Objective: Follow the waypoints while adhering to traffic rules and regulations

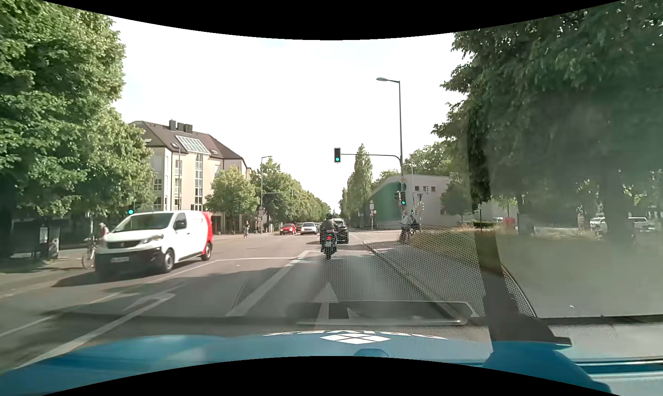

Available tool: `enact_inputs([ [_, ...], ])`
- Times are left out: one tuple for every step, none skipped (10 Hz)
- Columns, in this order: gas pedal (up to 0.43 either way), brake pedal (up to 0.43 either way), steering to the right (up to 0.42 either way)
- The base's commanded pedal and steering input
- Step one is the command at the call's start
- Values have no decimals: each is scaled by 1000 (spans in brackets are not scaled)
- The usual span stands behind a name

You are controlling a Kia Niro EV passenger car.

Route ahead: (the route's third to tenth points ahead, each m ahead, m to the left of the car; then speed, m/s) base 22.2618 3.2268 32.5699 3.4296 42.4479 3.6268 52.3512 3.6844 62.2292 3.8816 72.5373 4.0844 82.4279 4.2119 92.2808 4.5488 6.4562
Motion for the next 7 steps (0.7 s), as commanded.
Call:
enact_inputs([
  [280,0,3],
  [260,0,3],
  [248,0,3],
  [240,0,3],
  [228,0,3],
  [220,0,1],
  [209,0,-1],
])
